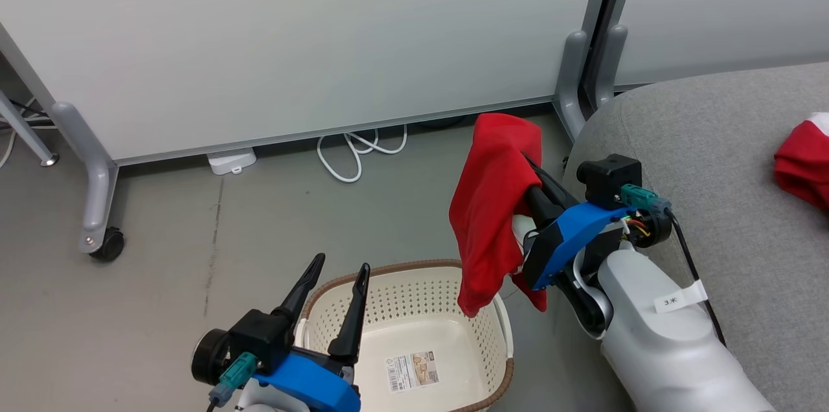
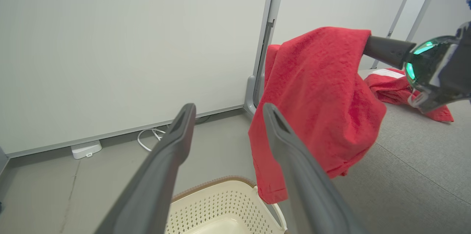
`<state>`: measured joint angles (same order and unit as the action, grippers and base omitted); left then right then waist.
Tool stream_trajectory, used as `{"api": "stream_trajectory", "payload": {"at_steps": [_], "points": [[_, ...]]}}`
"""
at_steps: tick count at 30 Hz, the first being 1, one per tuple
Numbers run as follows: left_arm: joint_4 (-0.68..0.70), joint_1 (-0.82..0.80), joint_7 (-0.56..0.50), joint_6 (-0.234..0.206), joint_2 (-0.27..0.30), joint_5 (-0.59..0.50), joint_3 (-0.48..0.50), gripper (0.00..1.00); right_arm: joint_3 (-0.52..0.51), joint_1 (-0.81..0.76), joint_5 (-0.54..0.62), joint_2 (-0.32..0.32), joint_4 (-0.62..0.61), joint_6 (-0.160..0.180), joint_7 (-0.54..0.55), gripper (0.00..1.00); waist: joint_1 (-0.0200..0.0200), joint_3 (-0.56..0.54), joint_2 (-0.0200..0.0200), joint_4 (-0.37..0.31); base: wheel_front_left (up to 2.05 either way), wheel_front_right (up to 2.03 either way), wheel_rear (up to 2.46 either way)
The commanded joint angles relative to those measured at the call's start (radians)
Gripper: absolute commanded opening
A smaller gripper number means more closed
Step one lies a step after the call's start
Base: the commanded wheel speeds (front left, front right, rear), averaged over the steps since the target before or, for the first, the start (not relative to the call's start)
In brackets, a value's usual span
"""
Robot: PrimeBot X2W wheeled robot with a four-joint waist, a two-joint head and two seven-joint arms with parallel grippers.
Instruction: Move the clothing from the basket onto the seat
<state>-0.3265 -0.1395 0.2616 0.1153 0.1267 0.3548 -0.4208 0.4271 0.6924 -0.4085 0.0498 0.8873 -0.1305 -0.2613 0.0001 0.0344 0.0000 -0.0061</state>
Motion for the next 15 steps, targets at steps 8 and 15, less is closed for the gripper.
{"api": "stream_trajectory", "payload": {"at_steps": [8,15], "points": [[-0.008,0.023,0.005,0.015,-0.022,-0.042,0.044,1.0,-0.01,-0.028,0.008,0.001,-0.008,0.0,-0.005,0.0,-0.0001,-0.008,0.0,-0.001,0.0,0.0,0.0],[0.002,0.032,0.005,0.017,-0.026,-0.05,0.055,1.0,-0.01,-0.031,0.004,0.001,-0.01,0.0,-0.005,0.0,-0.0001,-0.011,0.0,-0.036,0.0,0.0,0.0]]}}
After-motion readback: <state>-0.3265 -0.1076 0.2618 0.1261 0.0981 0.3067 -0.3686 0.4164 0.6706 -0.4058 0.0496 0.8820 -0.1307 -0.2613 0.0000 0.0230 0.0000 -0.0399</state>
